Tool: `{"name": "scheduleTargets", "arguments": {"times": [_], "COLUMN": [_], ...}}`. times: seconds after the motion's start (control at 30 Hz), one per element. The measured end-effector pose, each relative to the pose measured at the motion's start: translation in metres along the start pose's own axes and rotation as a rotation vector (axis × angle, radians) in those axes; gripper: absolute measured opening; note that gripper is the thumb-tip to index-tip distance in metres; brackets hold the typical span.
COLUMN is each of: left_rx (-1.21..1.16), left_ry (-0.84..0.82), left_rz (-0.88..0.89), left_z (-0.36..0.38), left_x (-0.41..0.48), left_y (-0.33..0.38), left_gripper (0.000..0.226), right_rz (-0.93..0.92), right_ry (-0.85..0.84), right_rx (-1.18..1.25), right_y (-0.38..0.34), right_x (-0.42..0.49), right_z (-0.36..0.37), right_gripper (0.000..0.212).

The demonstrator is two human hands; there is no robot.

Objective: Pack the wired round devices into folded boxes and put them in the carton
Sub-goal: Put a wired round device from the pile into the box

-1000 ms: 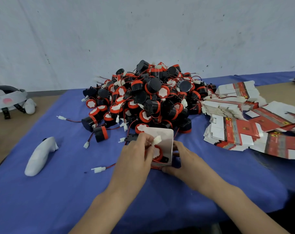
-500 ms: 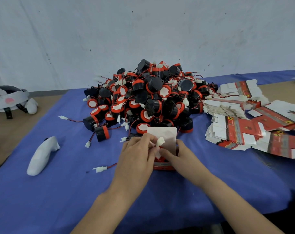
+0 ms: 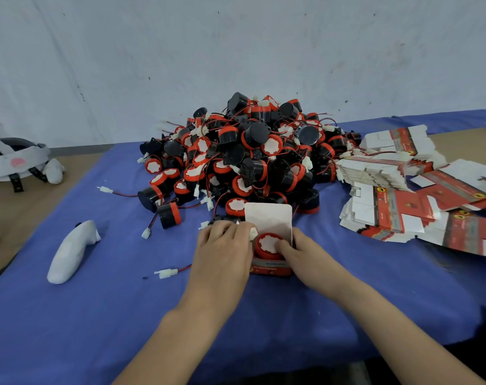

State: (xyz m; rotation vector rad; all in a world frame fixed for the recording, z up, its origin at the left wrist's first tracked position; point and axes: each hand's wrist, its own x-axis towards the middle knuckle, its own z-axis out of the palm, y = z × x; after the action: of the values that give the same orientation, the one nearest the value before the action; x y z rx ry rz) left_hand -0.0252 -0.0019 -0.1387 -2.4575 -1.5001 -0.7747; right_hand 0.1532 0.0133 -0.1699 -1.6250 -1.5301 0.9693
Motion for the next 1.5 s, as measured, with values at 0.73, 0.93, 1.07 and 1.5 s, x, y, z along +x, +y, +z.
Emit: {"name": "scheduleTargets", "arguments": {"times": [0.73,0.93,1.07,1.5], "left_rx": [-0.009,0.038,0.015,-0.059], "left_ry": [0.009,-0.011,-0.082,-0.222], "left_rz": [0.044,0.013,0.002,-0.01], "left_z": [0.002,0.007,0.008,0.012], "left_x": [0.01,0.012,0.011,0.011], "left_y": [-0.009,-0.017,-0.022,-0.029], "left_gripper": [0.018,0.014,0.029,0.038], "right_rz": [-0.084,-0.098,-0.093,-0.089], "right_ry": [0.034,0.043,0.045,0.054], "right_rx": [-0.033,-0.018,-0.009,-0.015], "right_y": [0.001,0.002,0.001,0.002], "right_x": [-0.007,-0.008,-0.008,-0.008], "right_z": [0.002,0.002,0.003,0.003], "right_gripper": [0.017,0.015,0.019,0.022]}}
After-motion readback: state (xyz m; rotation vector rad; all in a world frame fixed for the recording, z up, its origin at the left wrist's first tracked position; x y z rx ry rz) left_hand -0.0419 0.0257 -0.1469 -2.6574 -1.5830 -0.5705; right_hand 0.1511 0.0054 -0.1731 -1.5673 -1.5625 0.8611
